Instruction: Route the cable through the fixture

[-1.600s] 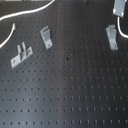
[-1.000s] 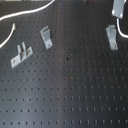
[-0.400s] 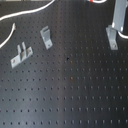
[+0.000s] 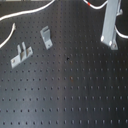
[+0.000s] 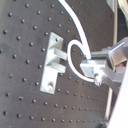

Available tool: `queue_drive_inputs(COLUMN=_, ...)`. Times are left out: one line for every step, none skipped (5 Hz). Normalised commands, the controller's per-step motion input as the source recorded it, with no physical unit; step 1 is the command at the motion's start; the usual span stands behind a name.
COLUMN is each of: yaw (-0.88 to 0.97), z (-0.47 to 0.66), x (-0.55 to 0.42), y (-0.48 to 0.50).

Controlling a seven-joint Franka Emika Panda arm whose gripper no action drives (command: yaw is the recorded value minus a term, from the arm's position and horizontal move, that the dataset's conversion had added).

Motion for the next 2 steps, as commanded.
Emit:
queue_drive_inputs(yaw=-0.1, z=0.46, x=-0.171, y=0.128)
queue_drive_inputs(yaw=0.07, z=0.09, x=-0.146, y=0.243)
